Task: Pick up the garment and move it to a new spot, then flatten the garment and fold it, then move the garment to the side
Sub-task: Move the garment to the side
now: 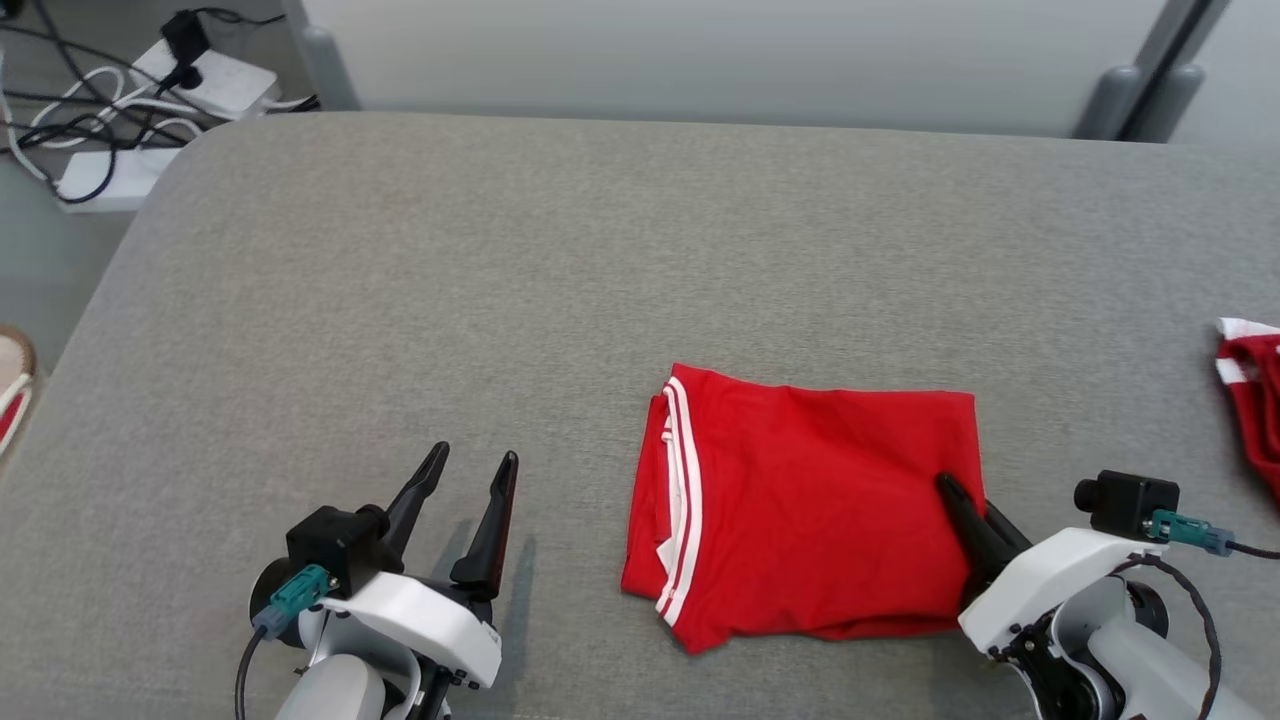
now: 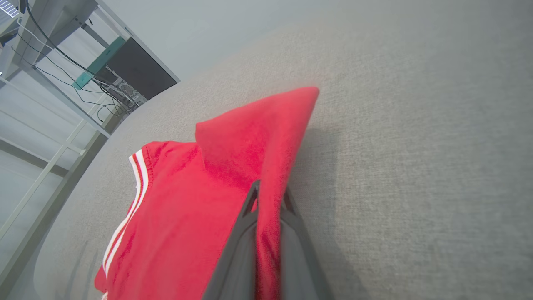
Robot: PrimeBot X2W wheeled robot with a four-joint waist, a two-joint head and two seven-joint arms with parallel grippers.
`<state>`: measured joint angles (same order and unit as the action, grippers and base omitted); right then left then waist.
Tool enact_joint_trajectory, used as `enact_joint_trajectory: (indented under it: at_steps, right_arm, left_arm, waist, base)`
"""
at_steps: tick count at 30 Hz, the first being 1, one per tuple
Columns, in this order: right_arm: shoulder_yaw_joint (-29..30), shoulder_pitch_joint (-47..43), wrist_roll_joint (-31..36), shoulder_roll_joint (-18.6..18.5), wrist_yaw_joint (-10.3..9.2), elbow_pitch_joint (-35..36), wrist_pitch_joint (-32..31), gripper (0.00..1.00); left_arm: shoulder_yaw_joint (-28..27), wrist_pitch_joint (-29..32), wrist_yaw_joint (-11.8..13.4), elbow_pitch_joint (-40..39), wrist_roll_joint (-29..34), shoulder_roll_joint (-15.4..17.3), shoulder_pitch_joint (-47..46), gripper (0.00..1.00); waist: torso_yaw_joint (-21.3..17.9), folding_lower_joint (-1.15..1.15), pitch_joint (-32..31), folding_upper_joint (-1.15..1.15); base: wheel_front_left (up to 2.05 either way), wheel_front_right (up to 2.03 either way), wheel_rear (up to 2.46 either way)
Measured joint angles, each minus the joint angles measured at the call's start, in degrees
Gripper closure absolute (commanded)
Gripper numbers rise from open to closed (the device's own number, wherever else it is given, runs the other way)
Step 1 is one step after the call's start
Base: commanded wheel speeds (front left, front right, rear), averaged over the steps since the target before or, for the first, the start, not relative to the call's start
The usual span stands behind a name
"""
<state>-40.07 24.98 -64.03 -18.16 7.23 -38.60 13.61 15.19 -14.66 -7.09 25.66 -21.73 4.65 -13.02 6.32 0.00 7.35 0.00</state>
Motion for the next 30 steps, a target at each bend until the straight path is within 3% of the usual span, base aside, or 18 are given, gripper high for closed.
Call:
enact_joint_trajectory:
  at_steps: [8,10,22,27,30]
  right_arm:
    - [-1.3,-1.1,-0.2,0.3,0.0,0.6,0.1,1.0]
    - [-1.4,-2.2,-0.7,0.6,0.0,0.9,0.1,1.0]
    - [-1.1,-3.6,-0.9,1.7,0.0,2.2,0.5,1.0]
    - [2.2,-3.2,1.8,1.8,0.0,2.6,0.5,1.0]
    - [5.3,-1.9,6.7,1.7,0.0,2.8,0.5,1.0]
  left_arm:
    - [0.5,0.0,0.0,0.1,0.0,0.5,1.0,0.0]
    - [0.5,0.0,0.0,0.1,0.0,0.8,1.1,0.0]
    - [-1.5,0.0,0.0,-2.2,1.7,1.8,1.4,0.0]
    - [-1.9,0.0,0.0,-2.8,2.3,1.8,1.4,0.0]
    - [-1.6,0.0,0.0,-2.9,2.6,1.9,1.4,0.0]
  waist:
    - [-8.6,0.0,-2.2,0.0]
    - [-12.6,0.0,-2.9,0.0]
    - [-28.2,0.0,-1.9,0.0]
    - [-31.9,0.0,-0.1,0.0]
    - [-32.3,0.0,1.3,0.0]
  base:
    - [0.0,0.0,0.0]
    - [0.0,0.0,0.0]
    - [0.0,0.0,0.0]
    - [0.0,0.0,0.0]
    - [0.0,0.0,0.0]
